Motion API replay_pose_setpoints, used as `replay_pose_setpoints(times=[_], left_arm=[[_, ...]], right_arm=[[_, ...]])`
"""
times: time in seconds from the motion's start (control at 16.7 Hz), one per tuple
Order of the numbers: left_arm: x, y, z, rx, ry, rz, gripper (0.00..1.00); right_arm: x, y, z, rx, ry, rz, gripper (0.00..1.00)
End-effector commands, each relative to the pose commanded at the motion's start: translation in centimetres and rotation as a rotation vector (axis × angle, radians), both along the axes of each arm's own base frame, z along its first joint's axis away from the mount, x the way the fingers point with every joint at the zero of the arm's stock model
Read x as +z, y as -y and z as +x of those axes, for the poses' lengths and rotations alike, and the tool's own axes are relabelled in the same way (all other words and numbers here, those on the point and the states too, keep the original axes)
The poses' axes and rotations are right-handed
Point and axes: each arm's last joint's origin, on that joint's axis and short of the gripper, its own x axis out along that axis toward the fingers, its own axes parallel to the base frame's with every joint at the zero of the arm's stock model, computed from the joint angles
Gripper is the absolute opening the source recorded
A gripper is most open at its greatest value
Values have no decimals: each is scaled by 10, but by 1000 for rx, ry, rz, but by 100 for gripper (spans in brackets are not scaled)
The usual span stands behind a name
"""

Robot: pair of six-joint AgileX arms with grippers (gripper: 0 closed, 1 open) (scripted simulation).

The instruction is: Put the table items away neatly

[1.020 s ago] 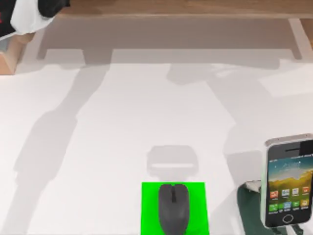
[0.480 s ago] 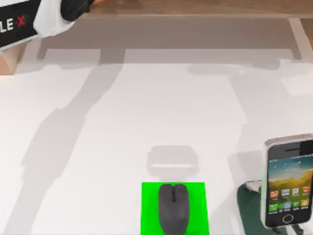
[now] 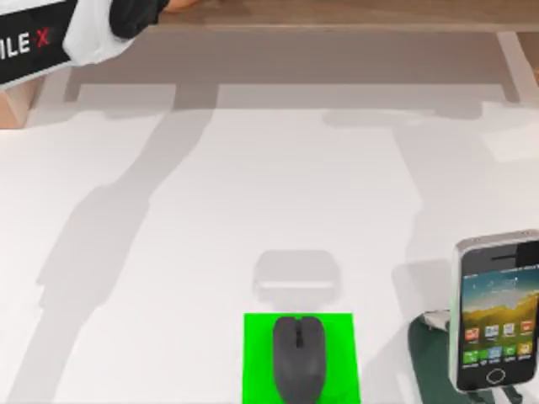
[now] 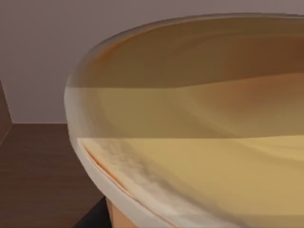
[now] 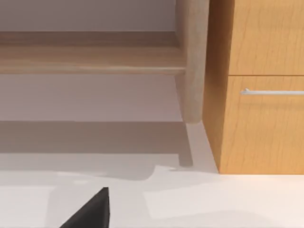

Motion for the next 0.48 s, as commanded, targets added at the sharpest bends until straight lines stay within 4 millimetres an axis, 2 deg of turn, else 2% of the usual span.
replay_pose_setpoints(times=[0.48], left_arm=[[0, 0, 0, 0, 0, 0, 83]], right_arm=[[0, 0, 0, 0, 0, 0, 100]])
